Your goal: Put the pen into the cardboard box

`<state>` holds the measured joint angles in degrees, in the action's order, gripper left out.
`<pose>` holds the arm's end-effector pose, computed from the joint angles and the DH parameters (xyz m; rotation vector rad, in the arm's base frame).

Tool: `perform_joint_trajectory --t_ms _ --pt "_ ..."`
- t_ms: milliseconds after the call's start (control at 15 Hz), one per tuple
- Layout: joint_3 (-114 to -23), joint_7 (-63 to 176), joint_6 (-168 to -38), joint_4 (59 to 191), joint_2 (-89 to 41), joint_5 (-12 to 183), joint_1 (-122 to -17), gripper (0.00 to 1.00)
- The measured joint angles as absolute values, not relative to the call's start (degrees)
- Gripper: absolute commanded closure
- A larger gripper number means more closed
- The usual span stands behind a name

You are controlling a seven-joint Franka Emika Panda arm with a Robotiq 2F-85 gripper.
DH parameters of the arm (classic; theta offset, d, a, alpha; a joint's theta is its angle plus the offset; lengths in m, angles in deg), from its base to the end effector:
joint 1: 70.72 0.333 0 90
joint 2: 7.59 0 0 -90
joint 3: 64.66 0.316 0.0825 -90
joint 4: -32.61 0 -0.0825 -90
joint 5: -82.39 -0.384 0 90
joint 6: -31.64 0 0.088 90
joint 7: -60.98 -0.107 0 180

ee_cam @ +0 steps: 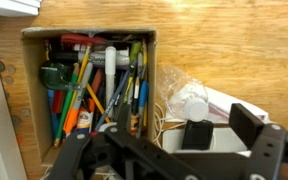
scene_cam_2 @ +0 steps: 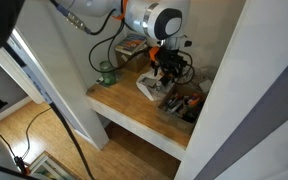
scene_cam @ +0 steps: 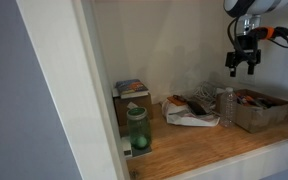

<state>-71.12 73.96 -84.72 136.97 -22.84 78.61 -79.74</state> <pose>0.5987 -0.1577 0.3873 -3.0976 0.1107 0.0713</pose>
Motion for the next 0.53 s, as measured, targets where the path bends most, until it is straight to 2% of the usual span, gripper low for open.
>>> perform_joint_trajectory --t_ms 533 --pt "-69.1 73.9 -80.3 139.5 -17.2 80.7 -77.0 0.00"
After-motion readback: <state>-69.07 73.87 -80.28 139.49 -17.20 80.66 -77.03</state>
